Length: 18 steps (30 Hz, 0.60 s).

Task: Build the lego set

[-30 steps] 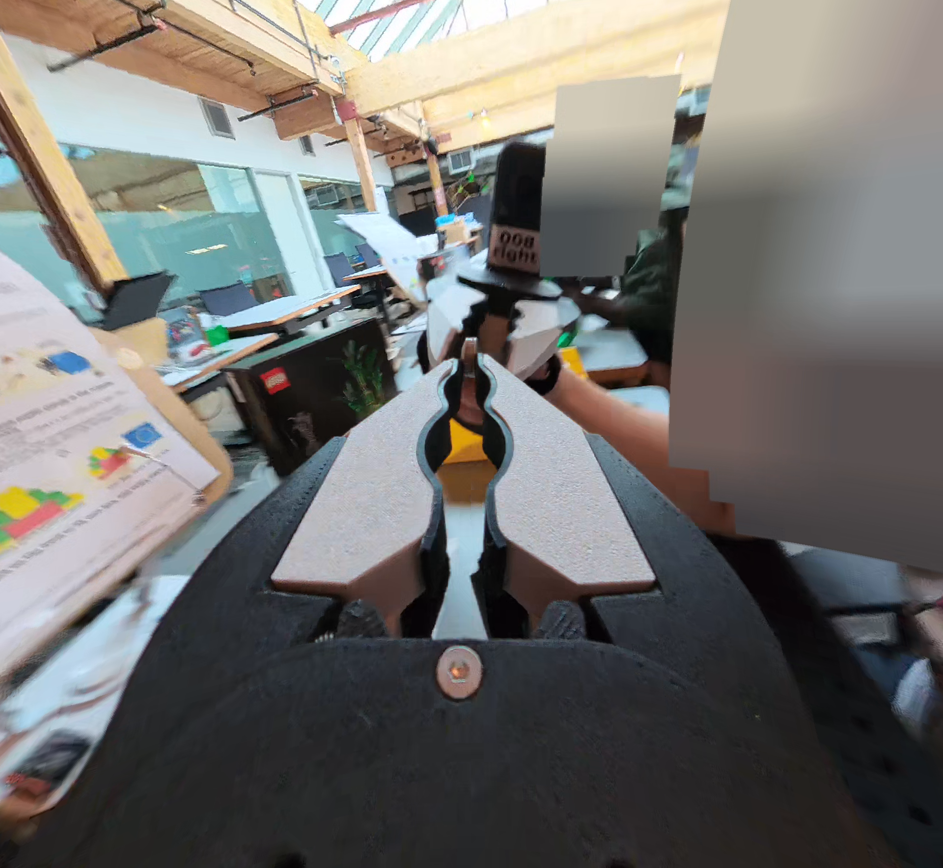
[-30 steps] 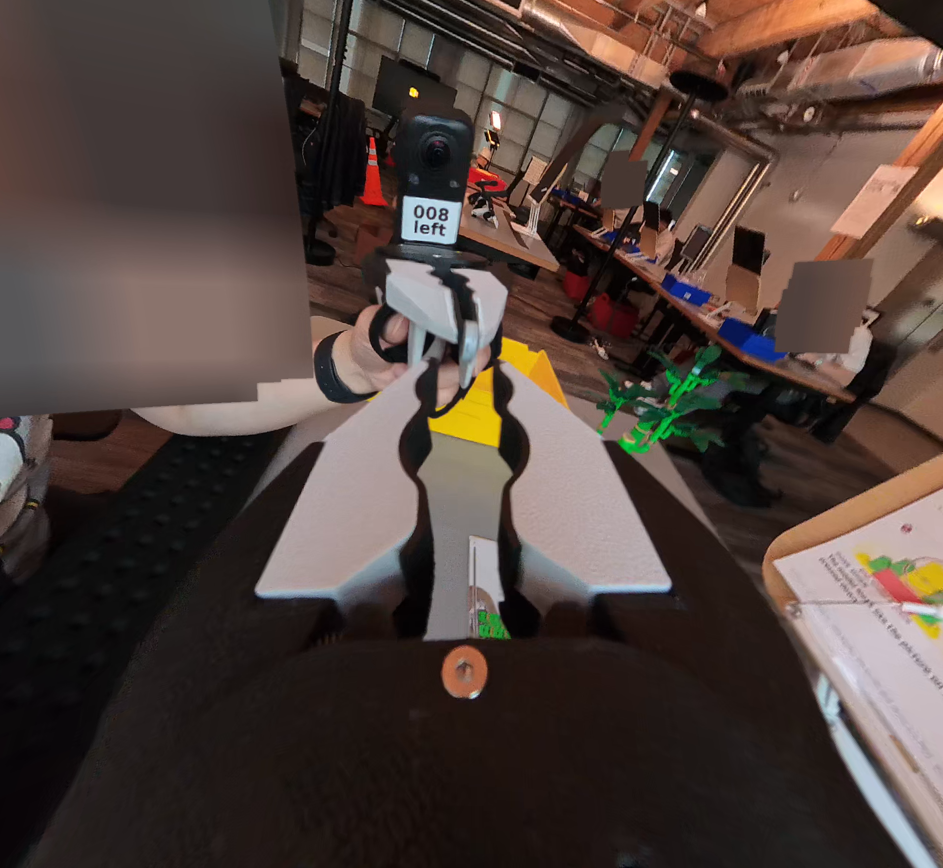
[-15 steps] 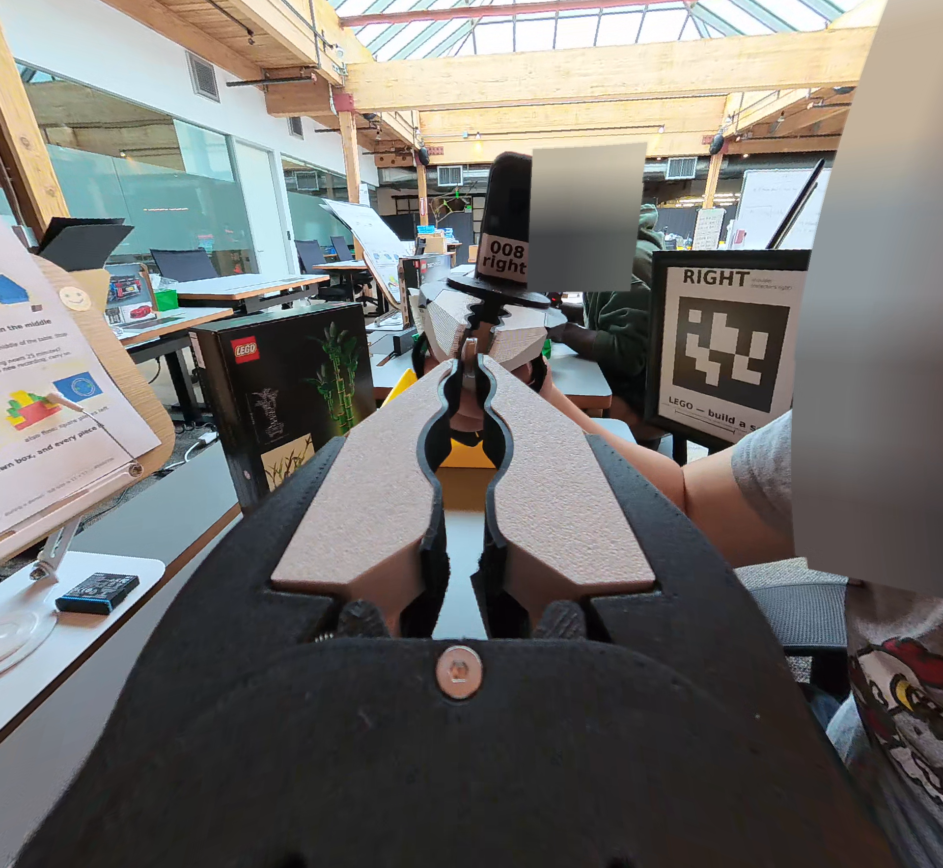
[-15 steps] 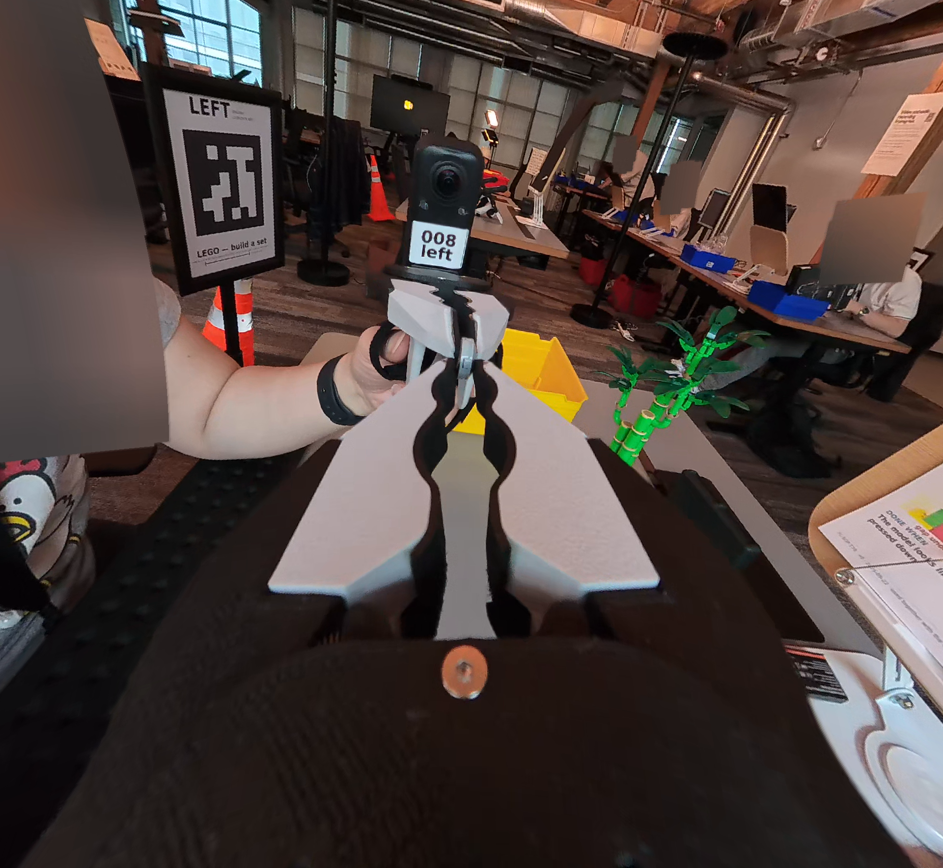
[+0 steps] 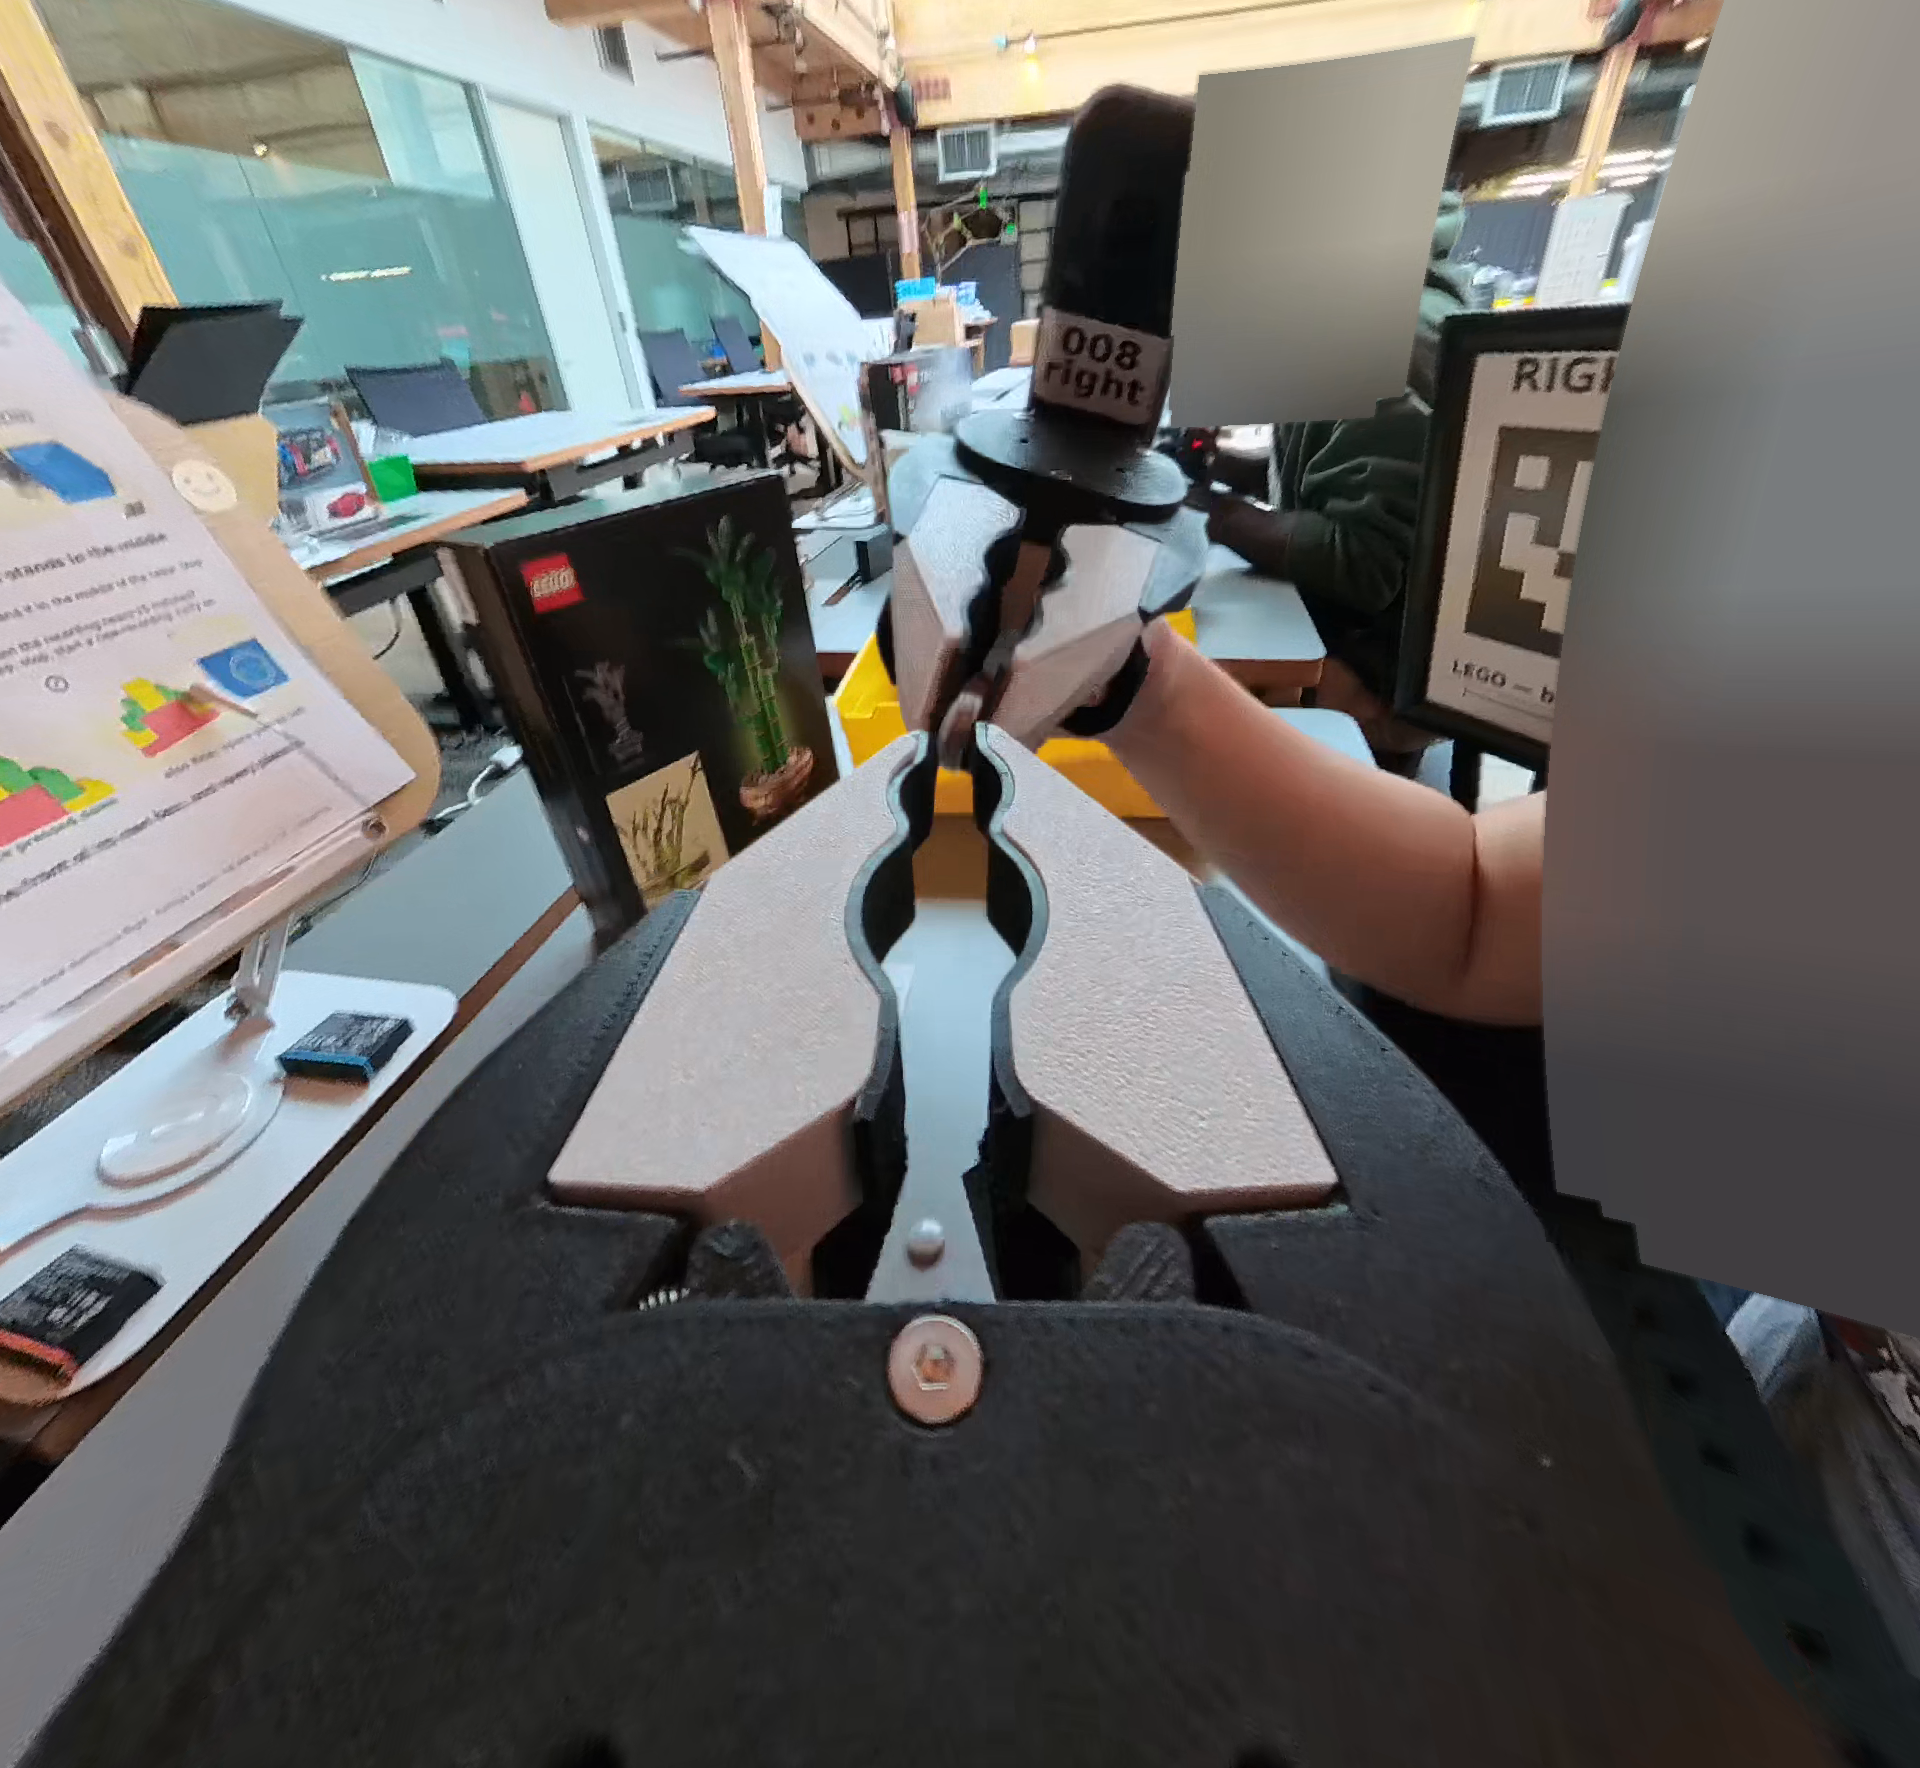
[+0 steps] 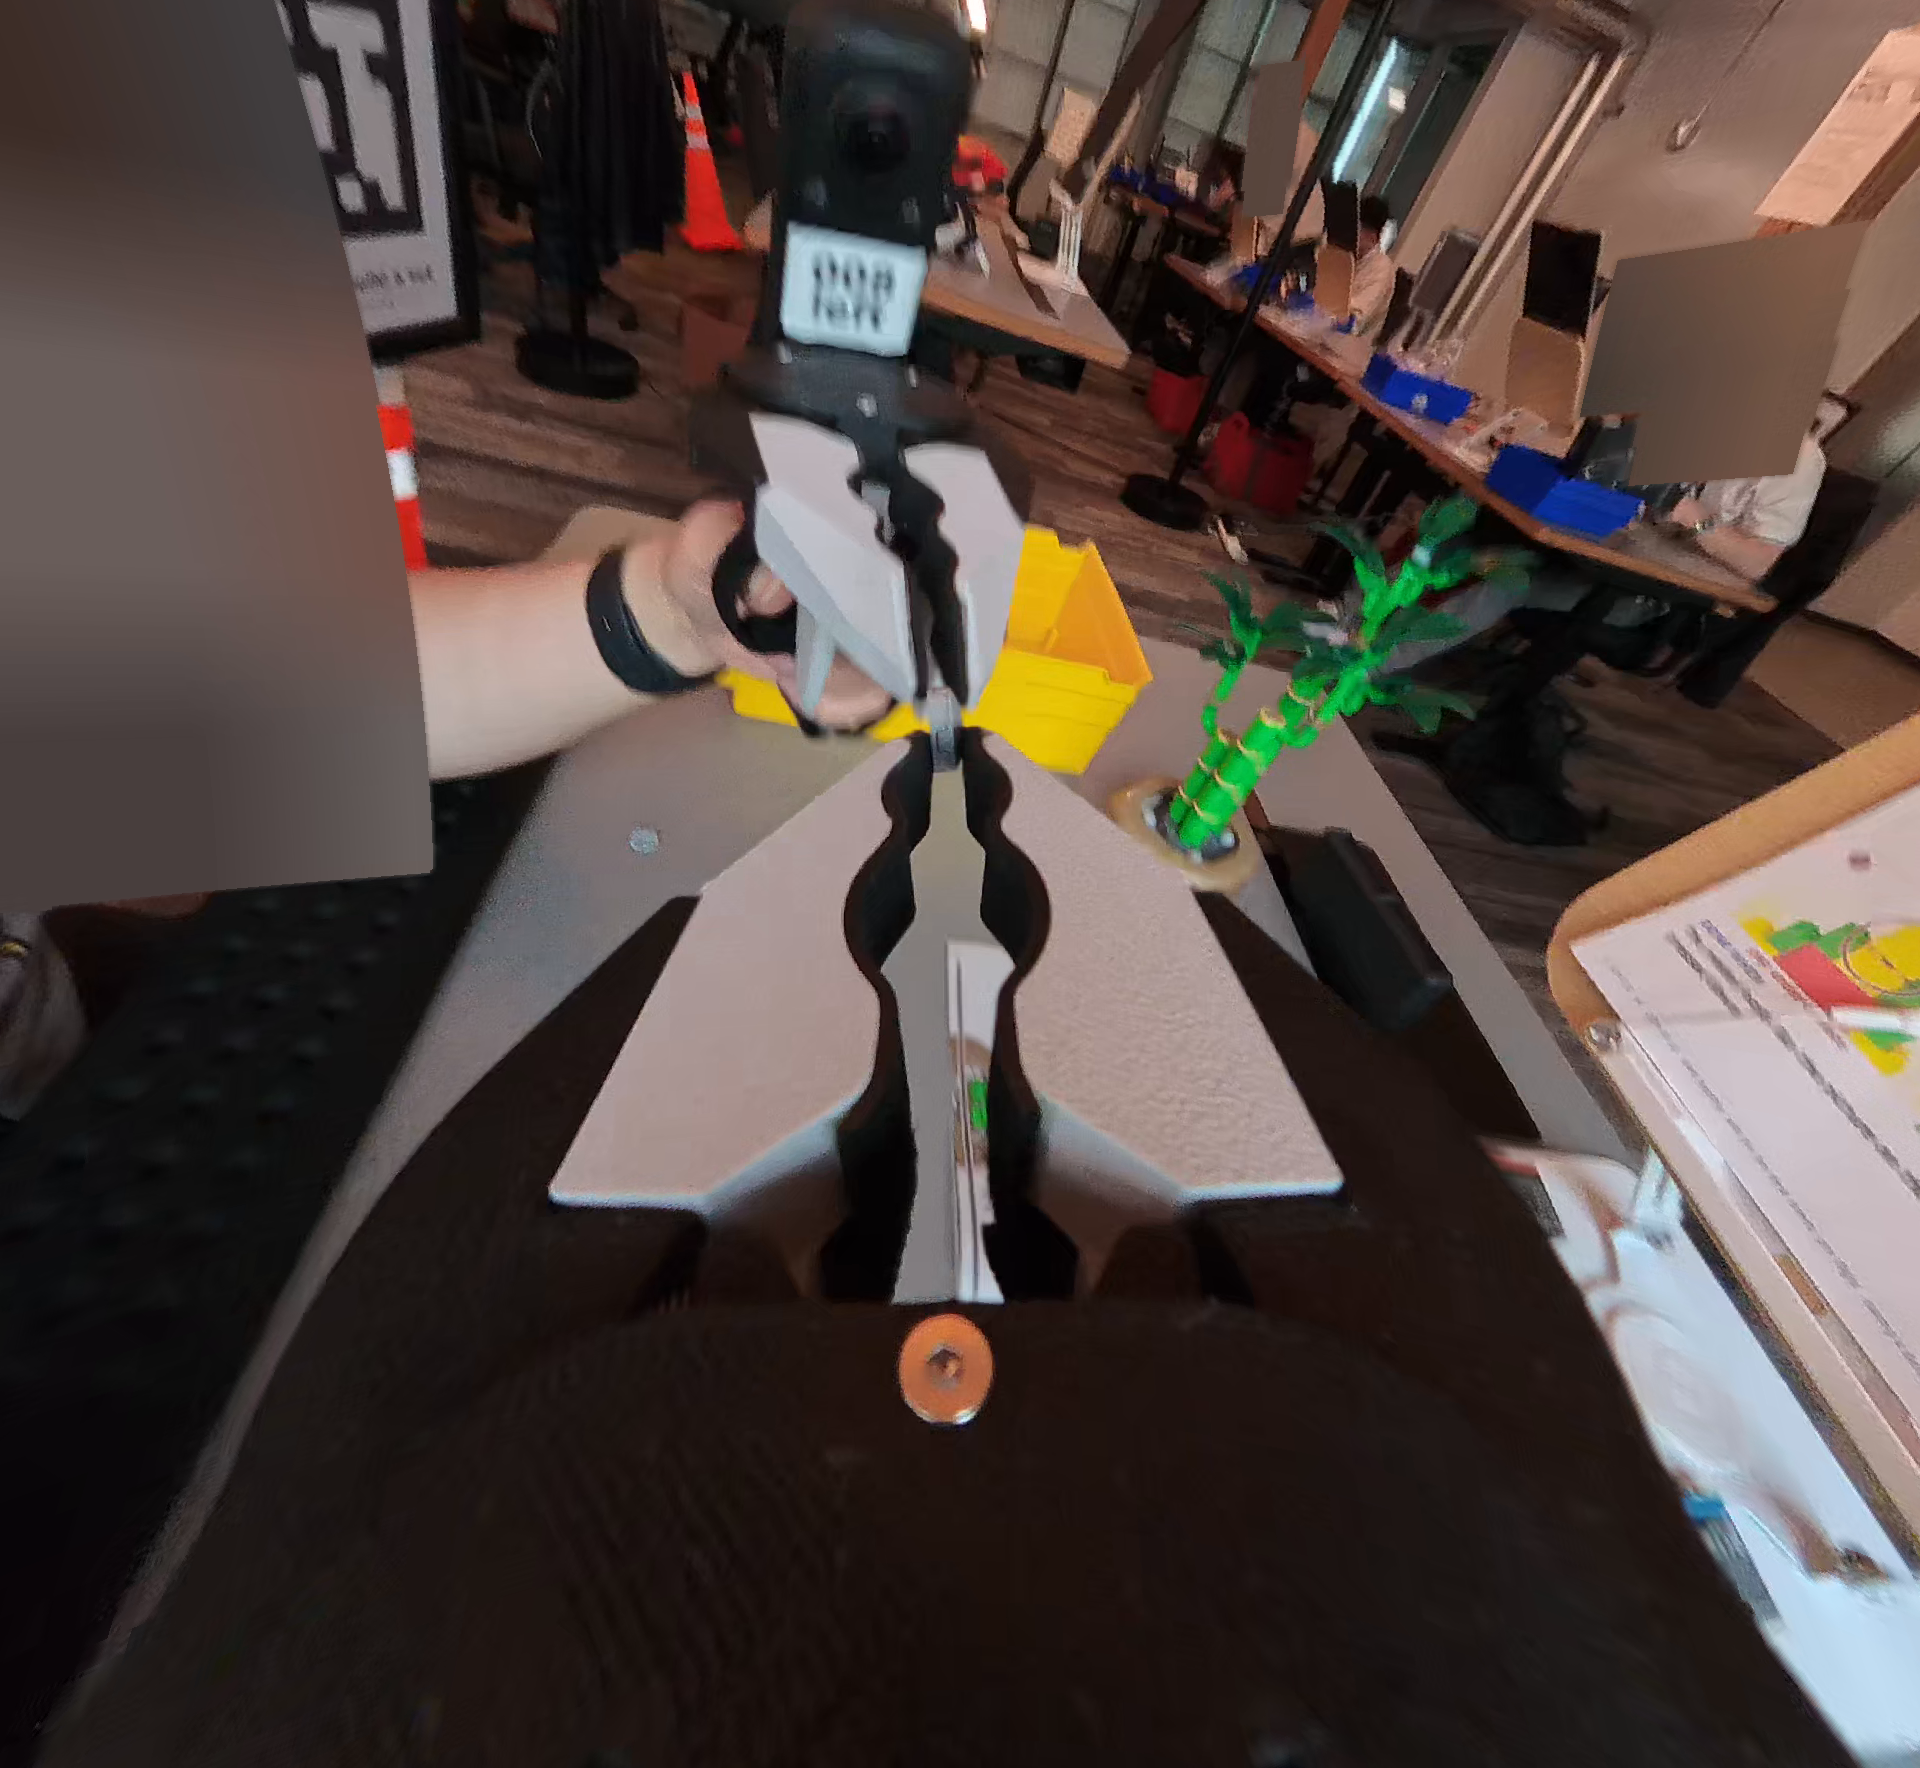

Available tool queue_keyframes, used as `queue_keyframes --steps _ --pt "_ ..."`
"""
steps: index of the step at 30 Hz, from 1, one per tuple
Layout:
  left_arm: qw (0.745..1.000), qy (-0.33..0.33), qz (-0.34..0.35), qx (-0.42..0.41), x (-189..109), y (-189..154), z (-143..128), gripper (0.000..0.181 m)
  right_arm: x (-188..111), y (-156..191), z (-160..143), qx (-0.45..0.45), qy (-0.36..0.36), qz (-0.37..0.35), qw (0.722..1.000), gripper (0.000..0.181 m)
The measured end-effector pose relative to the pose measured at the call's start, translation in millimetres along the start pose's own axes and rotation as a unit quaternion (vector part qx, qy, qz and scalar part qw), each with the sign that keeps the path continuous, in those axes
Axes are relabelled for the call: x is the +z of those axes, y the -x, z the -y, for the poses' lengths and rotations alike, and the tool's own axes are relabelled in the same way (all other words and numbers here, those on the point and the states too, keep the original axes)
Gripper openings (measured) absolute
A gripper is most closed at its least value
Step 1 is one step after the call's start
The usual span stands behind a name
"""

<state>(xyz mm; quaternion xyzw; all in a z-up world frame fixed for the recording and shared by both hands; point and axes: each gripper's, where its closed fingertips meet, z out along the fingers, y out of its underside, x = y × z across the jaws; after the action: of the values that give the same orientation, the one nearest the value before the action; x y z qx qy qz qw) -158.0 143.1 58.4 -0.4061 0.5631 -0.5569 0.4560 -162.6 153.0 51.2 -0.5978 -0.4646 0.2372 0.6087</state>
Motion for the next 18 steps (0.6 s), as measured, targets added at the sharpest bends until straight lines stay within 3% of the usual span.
queue_keyframes --steps 2,4,7,9,12,18 --pt "1.0 0.0 0.022 -0.007 -7 11 1 0.009 7 -11 -34 -0.021 0.077 -0.028 0.996 0.005" --pt "0.999 -0.022 0.034 -0.024 -19 19 10 0.01 18 -14 -88 -0.063 0.186 -0.027 0.98 0.005" --pt "0.997 -0.042 0.044 -0.053 -32 30 18 0.008 38 5 -172 -0.114 0.317 0.044 0.94 0.005" --pt "0.996 -0.049 0.039 -0.063 -36 31 21 0.007 50 15 -210 -0.135 0.367 0.072 0.918 0.005" --pt "0.996 -0.049 0.041 -0.06 -38 31 22 0.006 58 25 -240 -0.15 0.404 0.097 0.897 0.005" --pt "0.997 -0.041 0.04 -0.053 -35 28 20 0.005 64 30 -255 -0.178 0.421 0.104 0.883 0.005"
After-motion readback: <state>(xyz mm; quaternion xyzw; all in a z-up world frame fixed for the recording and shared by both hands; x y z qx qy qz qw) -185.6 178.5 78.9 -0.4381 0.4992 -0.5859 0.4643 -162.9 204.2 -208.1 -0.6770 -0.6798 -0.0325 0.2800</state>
